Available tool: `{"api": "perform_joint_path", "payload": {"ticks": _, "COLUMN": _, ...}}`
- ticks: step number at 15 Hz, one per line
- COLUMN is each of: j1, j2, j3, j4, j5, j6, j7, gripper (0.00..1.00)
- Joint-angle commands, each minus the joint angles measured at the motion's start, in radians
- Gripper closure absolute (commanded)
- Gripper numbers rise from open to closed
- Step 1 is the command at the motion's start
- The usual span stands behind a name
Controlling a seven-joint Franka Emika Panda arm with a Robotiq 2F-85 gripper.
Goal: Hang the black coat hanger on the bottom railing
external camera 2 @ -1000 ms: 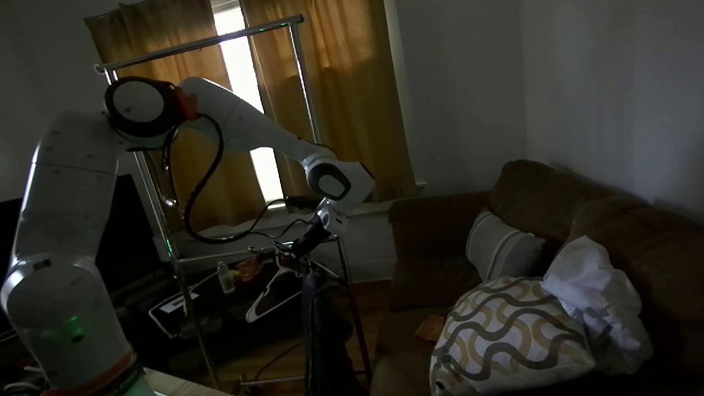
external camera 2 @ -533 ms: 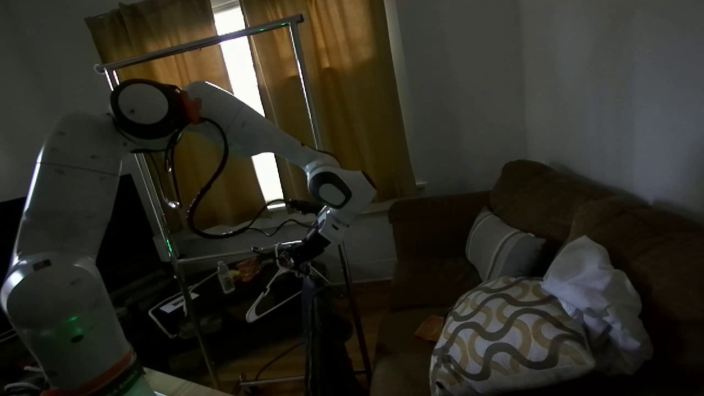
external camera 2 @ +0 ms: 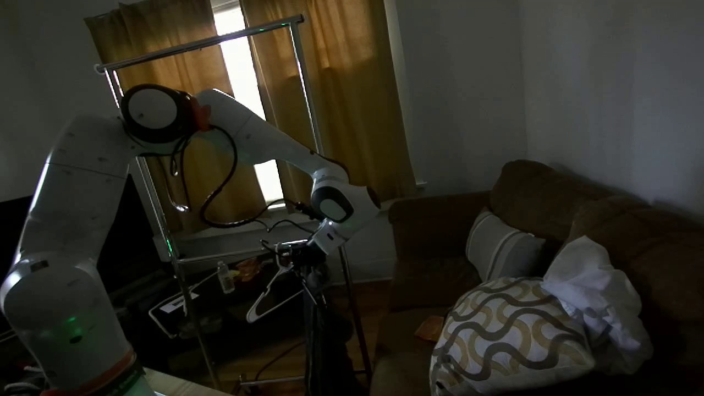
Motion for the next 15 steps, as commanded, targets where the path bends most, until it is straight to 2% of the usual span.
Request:
{"api": "perform_joint_path", "payload": {"ticks": 1, "j1": -0.002, "j2": 0.008, "j3": 0.002, "j4": 0.005, "j5": 0.009, "j6": -0.003, "j7": 0.009, "gripper": 0.91}}
{"api": "perform_joint_path", "payload": {"ticks": 4, "j1": -0.002, "j2": 0.012, "j3": 0.003, "j4": 0.005, "j5": 0.016, "j6": -0.003, "j7": 0.02, "gripper": 0.91}}
{"api": "perform_joint_path", "payload": {"ticks": 5, "j1": -0.002, "j2": 0.012, "j3": 0.003, "j4": 0.005, "j5": 0.016, "j6": -0.003, "j7": 0.021, "gripper": 0.98}}
{"api": "perform_joint_path", "payload": {"ticks": 11, "j1": 0.0, "j2": 0.049, "j3": 0.032, "j4": 0.004, "j5": 0.106, "j6": -0.071, "j7": 0.108, "gripper": 0.98}}
{"api": "perform_joint_path", "payload": {"ticks": 15, "j1": 0.009, "j2": 0.08, "j3": 0.048, "j4": 0.005, "j5": 0.216, "j6": -0.085, "j7": 0.2, "gripper": 0.98}}
